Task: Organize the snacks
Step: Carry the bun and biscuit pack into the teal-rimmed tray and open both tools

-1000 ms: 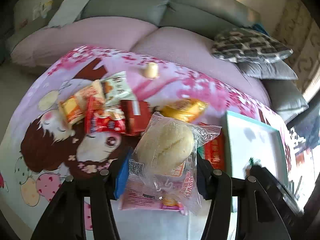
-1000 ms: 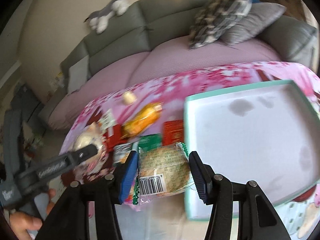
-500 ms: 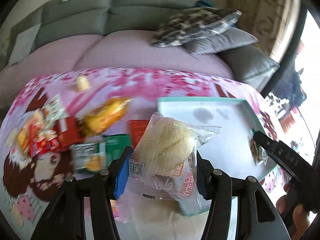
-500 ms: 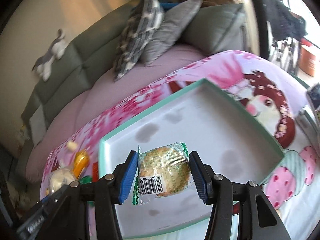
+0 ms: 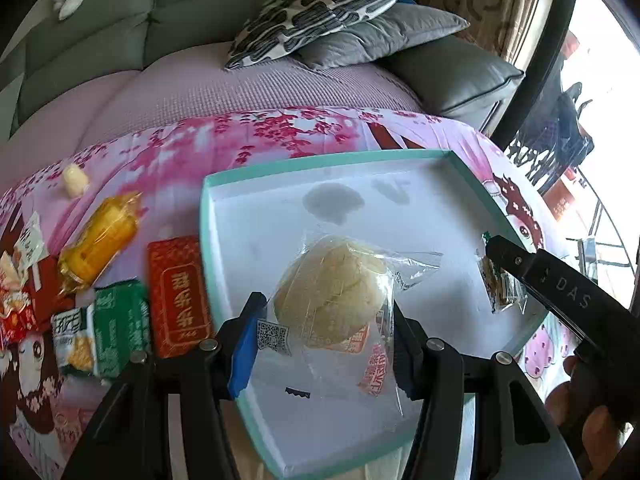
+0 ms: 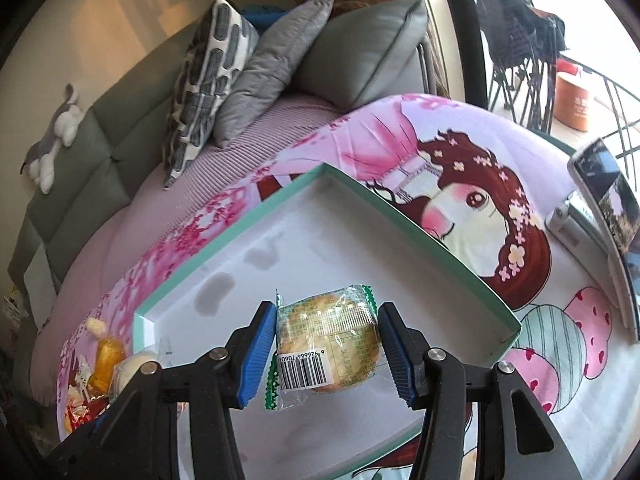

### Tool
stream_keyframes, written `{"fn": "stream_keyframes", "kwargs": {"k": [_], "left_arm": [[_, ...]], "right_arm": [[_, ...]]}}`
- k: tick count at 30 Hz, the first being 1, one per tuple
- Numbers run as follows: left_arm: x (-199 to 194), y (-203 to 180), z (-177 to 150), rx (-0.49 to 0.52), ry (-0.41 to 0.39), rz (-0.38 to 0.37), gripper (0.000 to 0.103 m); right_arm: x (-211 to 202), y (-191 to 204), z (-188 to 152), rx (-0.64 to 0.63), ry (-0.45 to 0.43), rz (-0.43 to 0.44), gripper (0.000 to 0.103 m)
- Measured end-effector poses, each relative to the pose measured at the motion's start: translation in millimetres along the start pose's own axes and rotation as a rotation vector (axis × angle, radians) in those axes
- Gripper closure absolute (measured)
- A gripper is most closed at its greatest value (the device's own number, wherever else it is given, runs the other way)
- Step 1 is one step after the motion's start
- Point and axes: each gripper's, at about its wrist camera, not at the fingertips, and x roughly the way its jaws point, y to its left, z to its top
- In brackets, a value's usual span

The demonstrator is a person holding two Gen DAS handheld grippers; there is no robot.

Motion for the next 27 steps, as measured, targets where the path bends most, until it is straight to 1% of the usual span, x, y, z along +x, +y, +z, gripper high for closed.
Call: {"fn": "stream_keyframes", "kwargs": {"k": [5,8,17,18,21,23,27], "left_arm": [[11.8,-5.2,5.7,0.015,-0.001,0.003,0.045],[20.0,-7.4,9.7,0.034,-0.003,0.017,0.045],[32.1,-7.3,15.2,0.040,0.002,0.035,0.044],[32.0,-7.2,15.3,0.039,0.004,0.036,0.044],[28.2,-7.2,16.2,0.035,-0.005,0.042,0.037],[24.4,-7.0,17.2,0.031,-0.009,0.043,0.029],[16.1,-3.0,19.7,0.012,-0.006,0.058,0.029]], "right_arm": [[4.3,-5.1,0.8,0.003,0.003,-0.032,0.047],[7.2,-8.8,1.0,0.013,0.006,-0.052,0.045],[12.4,-12.0,2.9,0.017,0.013,-0.068,0.045],[11.7,-11.1,2.8,0.013,0.012,-0.069,0.045],[11.2,-7.5,3.1,0.000,0.019,-0.068,0.045],[11.4,-4.6,2.9,-0.011,0.022,-0.066,0.045],[10.5,-1.5,2.5,-0.026,0.027,-0.071,0.045]]}}
